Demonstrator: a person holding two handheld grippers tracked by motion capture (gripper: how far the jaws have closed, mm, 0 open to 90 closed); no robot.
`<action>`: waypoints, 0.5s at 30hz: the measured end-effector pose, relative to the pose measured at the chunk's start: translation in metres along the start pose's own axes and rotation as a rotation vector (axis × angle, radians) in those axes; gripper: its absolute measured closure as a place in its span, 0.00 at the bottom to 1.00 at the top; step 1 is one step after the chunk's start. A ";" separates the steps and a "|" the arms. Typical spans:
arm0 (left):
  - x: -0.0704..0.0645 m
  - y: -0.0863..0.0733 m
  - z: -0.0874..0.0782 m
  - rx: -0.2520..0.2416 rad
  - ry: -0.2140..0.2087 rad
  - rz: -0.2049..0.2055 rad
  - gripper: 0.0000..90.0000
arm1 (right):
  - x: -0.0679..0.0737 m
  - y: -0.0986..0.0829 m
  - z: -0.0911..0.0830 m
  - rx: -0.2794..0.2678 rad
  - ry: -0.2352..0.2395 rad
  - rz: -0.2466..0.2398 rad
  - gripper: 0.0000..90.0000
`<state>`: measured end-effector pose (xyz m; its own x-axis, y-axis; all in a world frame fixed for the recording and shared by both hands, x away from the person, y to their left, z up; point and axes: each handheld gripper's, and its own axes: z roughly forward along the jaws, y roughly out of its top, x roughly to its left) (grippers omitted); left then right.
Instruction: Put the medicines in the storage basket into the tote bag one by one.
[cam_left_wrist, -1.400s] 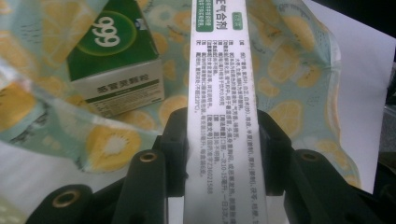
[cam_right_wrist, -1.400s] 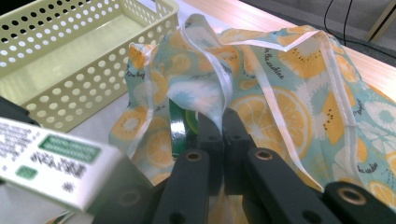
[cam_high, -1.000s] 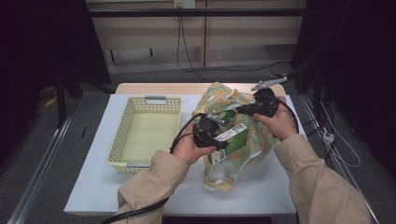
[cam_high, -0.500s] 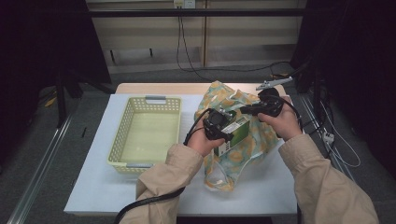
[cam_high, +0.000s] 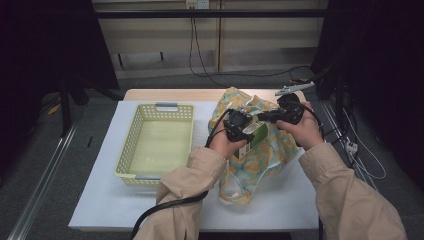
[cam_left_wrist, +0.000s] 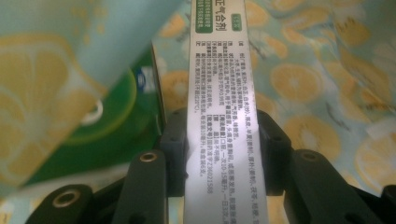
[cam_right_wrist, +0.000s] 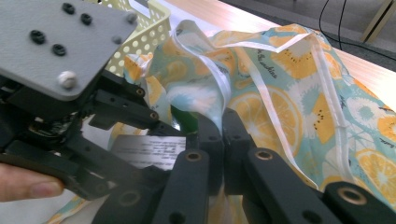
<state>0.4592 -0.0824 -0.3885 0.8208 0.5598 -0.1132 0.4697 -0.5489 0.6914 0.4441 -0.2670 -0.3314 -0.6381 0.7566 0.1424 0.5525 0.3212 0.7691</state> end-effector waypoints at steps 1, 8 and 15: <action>0.001 0.002 0.002 -0.003 -0.003 -0.011 0.70 | -0.002 0.000 0.001 0.003 -0.003 0.002 1.00; -0.002 -0.004 0.003 -0.032 -0.031 -0.013 0.36 | -0.006 -0.002 0.001 0.004 -0.006 0.011 1.00; -0.012 -0.022 -0.032 -0.048 -0.047 0.027 0.23 | -0.001 -0.005 0.006 0.007 -0.002 0.005 0.99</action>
<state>0.4288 -0.0574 -0.3798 0.8480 0.5147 -0.1265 0.4319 -0.5326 0.7279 0.4449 -0.2665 -0.3393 -0.6345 0.7592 0.1449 0.5592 0.3215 0.7641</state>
